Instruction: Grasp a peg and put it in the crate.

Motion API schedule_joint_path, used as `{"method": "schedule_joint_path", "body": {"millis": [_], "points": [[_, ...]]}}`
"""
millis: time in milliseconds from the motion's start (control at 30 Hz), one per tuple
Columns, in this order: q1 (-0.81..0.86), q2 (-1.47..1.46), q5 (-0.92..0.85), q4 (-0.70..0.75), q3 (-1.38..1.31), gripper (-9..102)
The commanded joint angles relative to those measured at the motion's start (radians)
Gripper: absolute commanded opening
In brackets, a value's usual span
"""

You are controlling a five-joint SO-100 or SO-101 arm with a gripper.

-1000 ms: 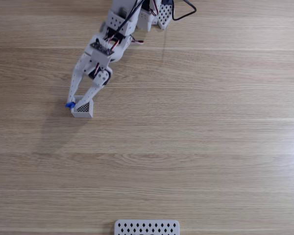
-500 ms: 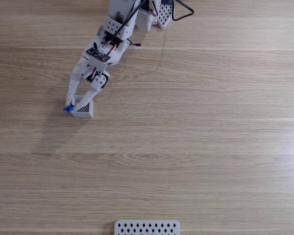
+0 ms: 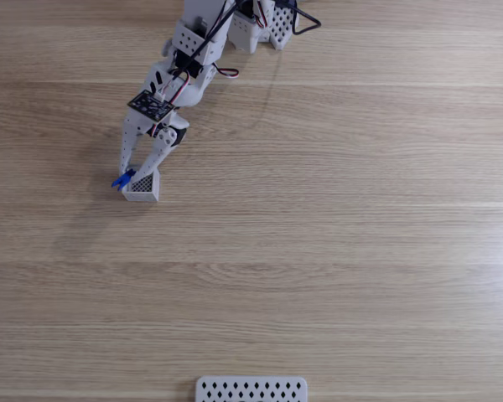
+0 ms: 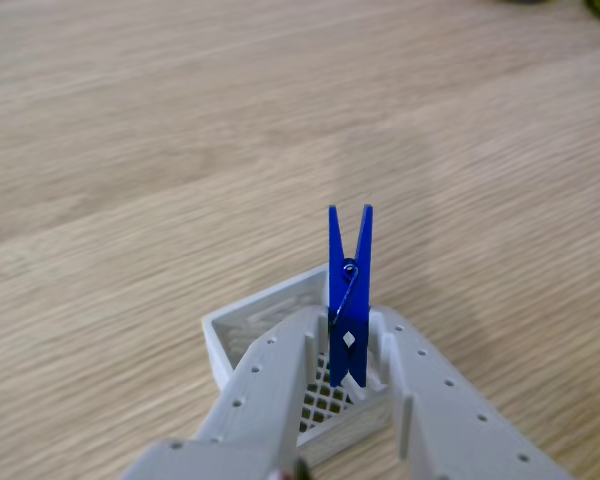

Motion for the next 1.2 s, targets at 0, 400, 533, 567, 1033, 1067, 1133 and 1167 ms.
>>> {"method": "schedule_joint_path", "body": {"millis": [0,400,533,567,1033,1067,1133,1167], "points": [[-0.032,0.092,0.057,0.006,-0.028,0],[-0.028,0.092,0.069,-0.009,-0.028,7],[-0.025,0.092,0.063,-0.009,-0.026,11],[-0.025,0.092,0.063,-0.009,-0.028,11],[-0.018,0.195,0.064,0.011,-0.012,-1],[-0.018,0.210,0.064,0.015,-0.009,-1],[-0.020,0.255,0.064,0.043,0.009,-1],[-0.026,0.281,0.064,0.064,0.021,-1]]}}
